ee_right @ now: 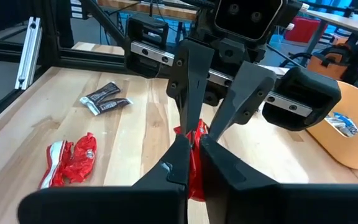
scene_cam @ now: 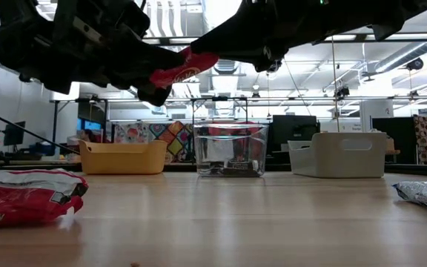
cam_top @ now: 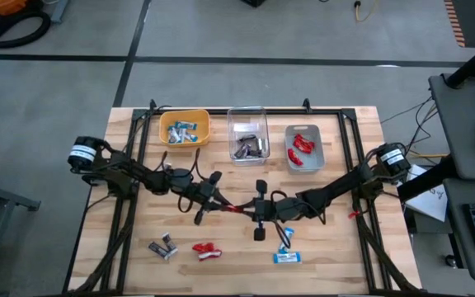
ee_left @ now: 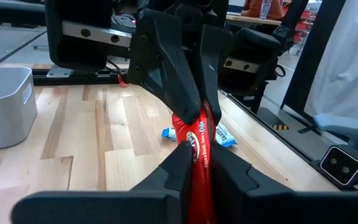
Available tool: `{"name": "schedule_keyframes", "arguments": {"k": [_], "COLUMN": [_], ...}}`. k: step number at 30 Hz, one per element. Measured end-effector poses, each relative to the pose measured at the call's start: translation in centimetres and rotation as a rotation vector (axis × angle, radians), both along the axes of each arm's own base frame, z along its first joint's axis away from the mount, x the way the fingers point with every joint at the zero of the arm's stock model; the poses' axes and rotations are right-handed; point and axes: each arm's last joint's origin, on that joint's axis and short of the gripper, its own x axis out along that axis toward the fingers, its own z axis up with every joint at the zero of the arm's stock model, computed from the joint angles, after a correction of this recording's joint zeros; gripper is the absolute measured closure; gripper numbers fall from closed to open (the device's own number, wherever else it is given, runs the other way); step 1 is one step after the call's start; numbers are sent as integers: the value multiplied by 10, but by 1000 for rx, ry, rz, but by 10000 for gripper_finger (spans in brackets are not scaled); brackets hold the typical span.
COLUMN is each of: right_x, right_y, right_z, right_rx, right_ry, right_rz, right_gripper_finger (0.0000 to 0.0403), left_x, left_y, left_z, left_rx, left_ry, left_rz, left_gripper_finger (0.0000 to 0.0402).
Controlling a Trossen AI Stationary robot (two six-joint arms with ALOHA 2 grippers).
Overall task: Sort candy
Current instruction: Put the red chocolate into the gray bin
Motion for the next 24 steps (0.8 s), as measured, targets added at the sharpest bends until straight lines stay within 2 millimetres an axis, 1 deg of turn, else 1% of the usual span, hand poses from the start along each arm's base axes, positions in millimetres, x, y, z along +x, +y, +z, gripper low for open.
{"name": "schedule_keyframes", "arguments": {"k": [8,15,18,20,24], "right_x": [-6,-17,-25,-31,-47], "right_y": [-7,-13,-18,-23,-39], "right_z": [12,20,27,36,52], "right_rx": [33,55,59,66,28], "right_ry": [21,120,183,229,328], "right_rz": [-28,-53,-70,-106,-277], "right_gripper_finger": [389,390,390,390,390], "left_x": [1,0,-2,-6,-17], "left_y": [5,7,10,14,21], "left_z": [1,2,2,3,10], "left_rx": [-10,-10,-6,-2,0], "left_ry": [-2,8,58,108,209], "left_rz": [19,27,37,50,79], "left_gripper_finger": [317,272,259,254,254]}}
